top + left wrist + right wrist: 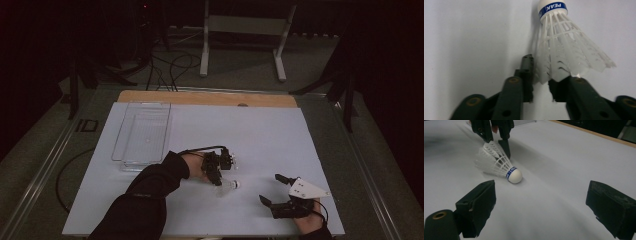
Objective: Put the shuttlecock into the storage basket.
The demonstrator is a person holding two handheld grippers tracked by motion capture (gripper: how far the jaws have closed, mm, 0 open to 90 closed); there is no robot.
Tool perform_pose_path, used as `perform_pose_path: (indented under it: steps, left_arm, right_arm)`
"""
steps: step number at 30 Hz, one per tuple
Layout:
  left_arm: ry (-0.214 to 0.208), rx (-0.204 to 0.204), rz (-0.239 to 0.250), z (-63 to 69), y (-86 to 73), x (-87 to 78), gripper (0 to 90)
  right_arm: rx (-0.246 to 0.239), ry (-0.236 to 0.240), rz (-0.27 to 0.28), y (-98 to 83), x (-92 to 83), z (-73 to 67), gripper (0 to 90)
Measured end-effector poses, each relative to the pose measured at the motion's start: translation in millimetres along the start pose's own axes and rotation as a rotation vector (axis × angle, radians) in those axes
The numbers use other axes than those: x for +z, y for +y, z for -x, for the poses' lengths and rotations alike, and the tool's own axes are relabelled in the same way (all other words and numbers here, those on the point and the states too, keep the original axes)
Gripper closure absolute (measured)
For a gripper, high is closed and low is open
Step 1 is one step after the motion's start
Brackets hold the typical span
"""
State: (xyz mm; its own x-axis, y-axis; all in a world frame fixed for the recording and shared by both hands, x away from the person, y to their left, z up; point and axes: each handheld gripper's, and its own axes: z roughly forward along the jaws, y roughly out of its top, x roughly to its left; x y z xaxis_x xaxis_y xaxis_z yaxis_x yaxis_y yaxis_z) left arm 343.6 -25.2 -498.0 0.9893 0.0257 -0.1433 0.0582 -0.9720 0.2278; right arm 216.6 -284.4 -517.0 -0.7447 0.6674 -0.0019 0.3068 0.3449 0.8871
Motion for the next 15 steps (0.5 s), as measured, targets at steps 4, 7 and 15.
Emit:
perform_pose_path:
  steps: [4, 7, 15]
  left_arm:
    - [0.000, 0.017, -0.008, 1.2, 2.1, -0.3, 87.4]
    - [-0.005, 0.031, -0.018, 2.0, 2.9, -0.8, 89.3]
    - [-0.022, 0.045, 0.005, 4.0, 2.2, -8.1, 90.0]
  right_arm:
    - [-0.002, -0.001, -0.001, -0.1, 0.0, 0.3, 9.1]
    - [-0.003, -0.001, -0.001, -0.1, 0.0, 0.1, 9.1]
    - [-0.002, -0.001, -0.001, -0.1, 0.0, 0.2, 9.1]
